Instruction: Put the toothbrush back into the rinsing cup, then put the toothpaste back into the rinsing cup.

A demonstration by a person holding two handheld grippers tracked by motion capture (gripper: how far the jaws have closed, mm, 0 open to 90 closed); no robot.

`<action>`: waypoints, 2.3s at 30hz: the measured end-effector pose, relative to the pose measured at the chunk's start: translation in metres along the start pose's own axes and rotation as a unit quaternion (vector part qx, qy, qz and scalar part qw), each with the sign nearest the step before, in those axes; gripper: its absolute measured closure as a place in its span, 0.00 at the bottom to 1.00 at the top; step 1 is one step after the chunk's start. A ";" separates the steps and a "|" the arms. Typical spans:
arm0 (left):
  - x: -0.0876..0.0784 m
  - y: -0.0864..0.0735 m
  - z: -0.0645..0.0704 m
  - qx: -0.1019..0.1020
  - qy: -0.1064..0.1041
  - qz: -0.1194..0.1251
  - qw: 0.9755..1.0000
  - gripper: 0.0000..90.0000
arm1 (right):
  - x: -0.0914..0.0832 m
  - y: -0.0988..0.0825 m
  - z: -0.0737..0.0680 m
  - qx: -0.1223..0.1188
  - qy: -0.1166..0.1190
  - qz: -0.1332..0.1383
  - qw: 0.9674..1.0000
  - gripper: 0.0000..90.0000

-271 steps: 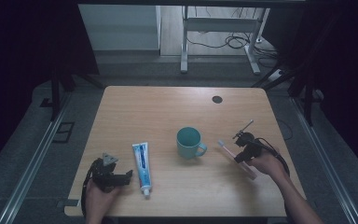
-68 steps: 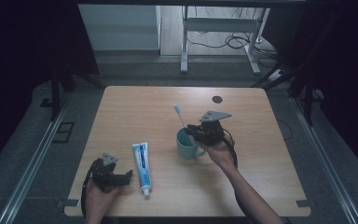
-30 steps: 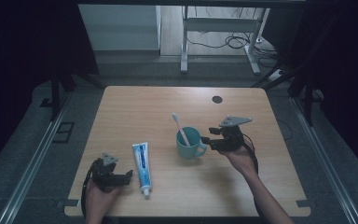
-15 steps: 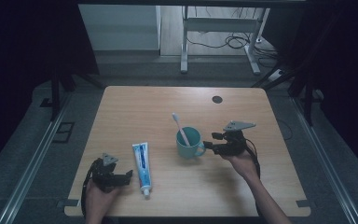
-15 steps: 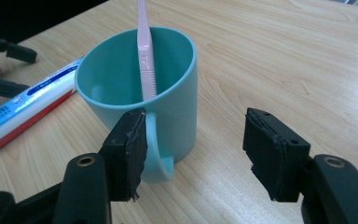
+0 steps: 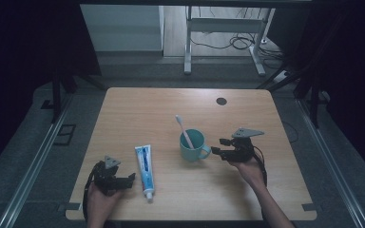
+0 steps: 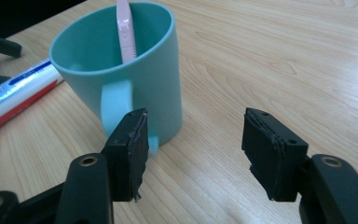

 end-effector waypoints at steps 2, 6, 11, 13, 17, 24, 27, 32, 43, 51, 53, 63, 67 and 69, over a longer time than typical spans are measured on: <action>0.000 0.000 0.000 0.000 0.000 0.000 1.000 0.01 | -0.001 -0.001 0.001 -0.004 -0.003 -0.001 1.000 0.45; 0.000 0.000 0.000 0.000 0.000 0.000 1.000 0.01 | -0.006 -0.005 0.004 -0.009 -0.008 -0.003 1.000 0.45; 0.000 0.000 0.000 0.000 0.000 0.000 1.000 0.01 | -0.010 -0.010 0.006 -0.011 -0.013 -0.004 1.000 0.45; 0.000 0.000 0.000 0.000 0.000 0.000 1.000 0.01 | -0.012 -0.012 0.007 -0.012 -0.014 -0.004 1.000 0.45; 0.000 0.000 0.000 0.000 0.000 0.000 1.000 0.01 | -0.016 -0.017 0.008 -0.019 -0.018 -0.007 1.000 0.45; 0.000 0.000 0.000 0.000 0.000 0.000 1.000 0.01 | -0.019 -0.025 0.006 -0.028 -0.019 -0.015 0.999 0.44; 0.000 0.000 0.000 0.000 0.000 0.000 1.000 0.01 | -0.020 -0.028 0.006 -0.029 -0.017 -0.018 0.999 0.43; 0.000 0.000 0.000 -0.001 0.000 0.000 1.000 0.01 | -0.023 -0.035 0.006 -0.031 -0.018 -0.024 0.999 0.42; 0.000 0.000 0.000 -0.002 0.001 0.000 1.000 0.01 | -0.030 -0.051 0.008 -0.029 -0.022 -0.031 0.999 0.41; 0.000 0.000 0.000 -0.002 0.002 0.001 1.000 0.02 | -0.034 -0.066 0.009 -0.027 -0.024 -0.040 0.999 0.40; -0.001 0.000 0.000 -0.003 0.003 0.000 1.000 0.03 | -0.035 -0.070 0.009 -0.026 -0.025 -0.043 0.998 0.40; -0.006 0.001 0.000 -0.015 0.003 -0.005 1.000 0.11 | -0.034 -0.082 0.006 -0.050 -0.025 -0.072 0.996 0.35; -0.008 0.002 0.000 -0.022 -0.004 -0.007 1.000 0.16 | -0.034 -0.083 0.005 -0.059 -0.031 -0.073 0.995 0.35; -0.009 0.002 0.000 -0.018 -0.005 -0.011 1.000 0.23 | -0.034 -0.083 0.005 -0.065 -0.034 -0.075 0.994 0.35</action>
Point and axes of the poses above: each handheld gripper's, and its own axes: x roughly forward along the jaws, y roughly out of its top, z roughly to its right, the point moved 9 cm from there along x, roughly forward along the jaws, and after that the axes turned 9 degrees about z, right-handed, at the moved point
